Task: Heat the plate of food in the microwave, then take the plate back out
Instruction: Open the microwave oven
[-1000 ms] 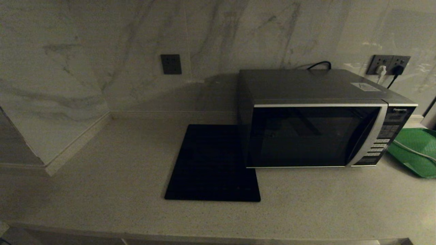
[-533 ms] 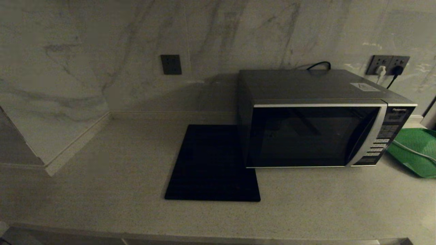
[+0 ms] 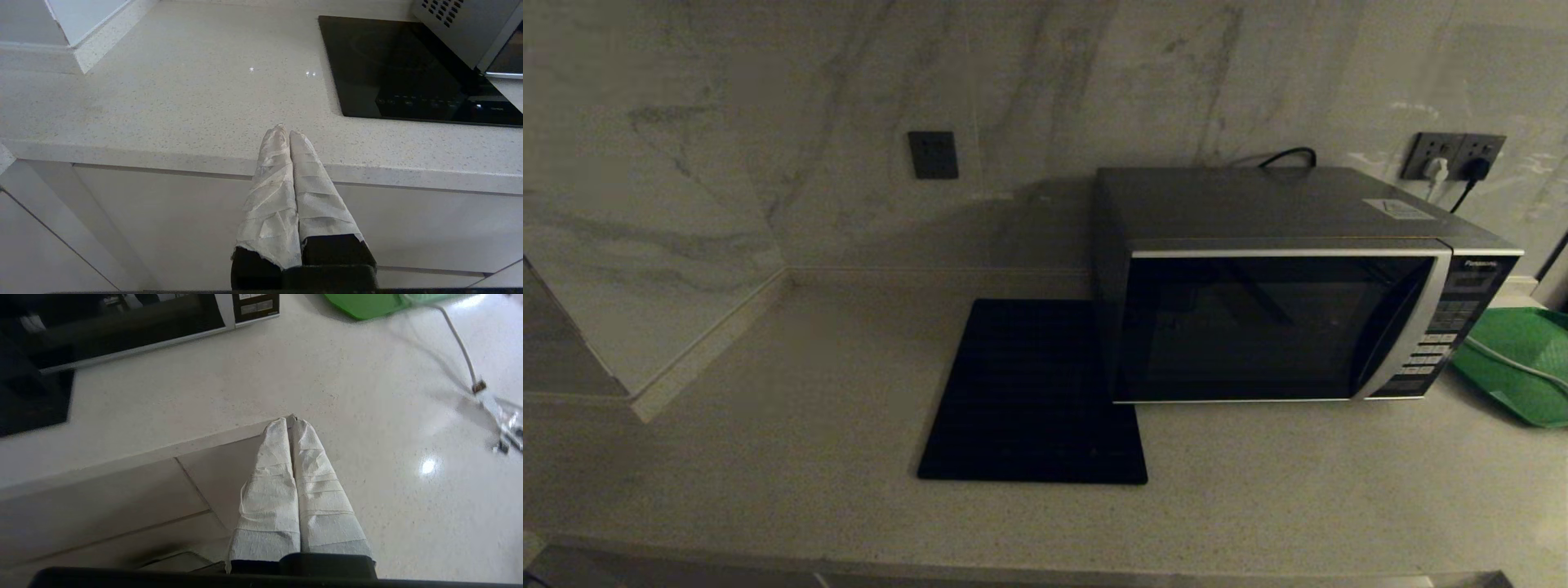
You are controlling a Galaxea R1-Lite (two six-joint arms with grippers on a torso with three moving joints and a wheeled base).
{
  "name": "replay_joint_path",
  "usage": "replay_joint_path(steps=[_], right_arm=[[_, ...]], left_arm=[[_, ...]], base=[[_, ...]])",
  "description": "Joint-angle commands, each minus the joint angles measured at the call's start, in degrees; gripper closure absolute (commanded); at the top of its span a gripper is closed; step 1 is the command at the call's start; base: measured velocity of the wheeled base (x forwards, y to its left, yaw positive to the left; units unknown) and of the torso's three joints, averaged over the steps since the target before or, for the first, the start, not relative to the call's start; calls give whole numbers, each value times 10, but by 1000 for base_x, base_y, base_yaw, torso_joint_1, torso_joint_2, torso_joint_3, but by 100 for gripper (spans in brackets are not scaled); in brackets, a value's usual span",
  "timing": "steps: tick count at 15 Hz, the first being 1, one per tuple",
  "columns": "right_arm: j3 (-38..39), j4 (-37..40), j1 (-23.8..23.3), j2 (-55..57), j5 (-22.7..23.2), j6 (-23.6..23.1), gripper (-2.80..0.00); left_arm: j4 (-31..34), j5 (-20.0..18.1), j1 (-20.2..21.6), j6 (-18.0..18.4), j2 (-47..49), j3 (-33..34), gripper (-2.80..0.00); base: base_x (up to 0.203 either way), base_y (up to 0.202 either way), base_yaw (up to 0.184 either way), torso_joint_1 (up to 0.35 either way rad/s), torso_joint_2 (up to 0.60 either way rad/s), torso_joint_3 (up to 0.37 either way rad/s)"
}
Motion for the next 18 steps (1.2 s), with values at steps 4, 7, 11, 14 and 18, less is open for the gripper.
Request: replay_joint_path(steps=[4, 7, 11, 14, 18], right_arm=[[230, -281, 3, -80, -48, -73, 0], [331, -370, 3, -84, -51, -114, 0], [353, -377, 4, -84, 67, -118, 0], [357, -373, 4, -84, 136, -117, 0], [362, -360, 4, -84, 185, -118, 0]], left_arm=[[0, 0, 0, 0, 0, 0, 0], [0, 0, 0, 0, 0, 0, 0], [0, 0, 0, 0, 0, 0, 0], [0, 0, 0, 0, 0, 0, 0], [0, 0, 0, 0, 0, 0, 0]], base=[[0, 0, 0, 0, 0, 0], [0, 0, 0, 0, 0, 0], [0, 0, 0, 0, 0, 0], [0, 0, 0, 0, 0, 0], [0, 0, 0, 0, 0, 0]])
